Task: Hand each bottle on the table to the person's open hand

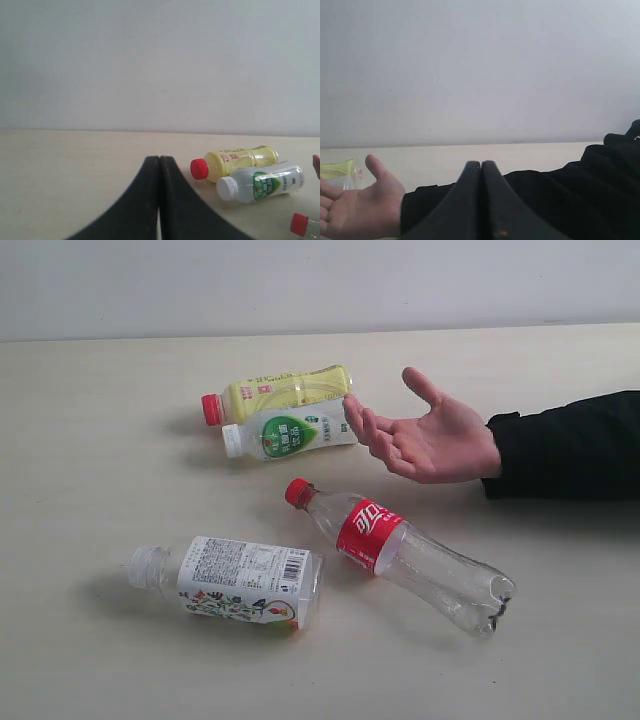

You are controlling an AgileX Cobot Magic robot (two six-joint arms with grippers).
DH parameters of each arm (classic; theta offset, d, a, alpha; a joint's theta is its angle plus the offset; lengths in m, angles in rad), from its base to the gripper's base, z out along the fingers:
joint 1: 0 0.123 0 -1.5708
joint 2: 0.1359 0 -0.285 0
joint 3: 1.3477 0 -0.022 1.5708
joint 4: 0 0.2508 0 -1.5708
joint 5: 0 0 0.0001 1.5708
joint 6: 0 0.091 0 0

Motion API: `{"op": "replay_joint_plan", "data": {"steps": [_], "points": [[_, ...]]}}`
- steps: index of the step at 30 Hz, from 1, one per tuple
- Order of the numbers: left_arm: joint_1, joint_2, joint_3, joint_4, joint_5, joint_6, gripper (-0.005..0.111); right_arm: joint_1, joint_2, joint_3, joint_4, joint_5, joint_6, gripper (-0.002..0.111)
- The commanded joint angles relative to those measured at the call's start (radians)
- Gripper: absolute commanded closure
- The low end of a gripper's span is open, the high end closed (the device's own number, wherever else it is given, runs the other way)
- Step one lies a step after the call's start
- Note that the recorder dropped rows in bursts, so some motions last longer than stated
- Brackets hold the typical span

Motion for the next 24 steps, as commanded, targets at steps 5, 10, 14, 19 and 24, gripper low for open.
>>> {"op": "replay_joint_plan", "data": {"steps": [5,10,14,19,24], "points": [[0.003,-0.005,0.004,0.002,0.002,-0.003,0.107,-0.005,-0.007,0.004,-0.004,-0.001,-0.007,0.108],[0.003,-0.005,0.004,0.002,0.002,-0.003,0.107,-0.005,-0.007,0.004,-0.004,-0.001,-0.007,0.108],[0.003,-0.005,0.004,0.002,0.002,-0.003,0.107,-0.005,-0.007,0.004,-0.002,-0.001,-0.007,0.108],[0.003,-0.005,0.004,0.002,0.002,-0.003,0.107,-0.005,-0.007,0.004,-0.004,-0.001,-0.007,0.108],[0.003,-0.005,0.004,0.002,0.002,-0.003,0.107,-0.005,-0.007,0.004,-0.006,-0.07,-0.015,0.108]]}}
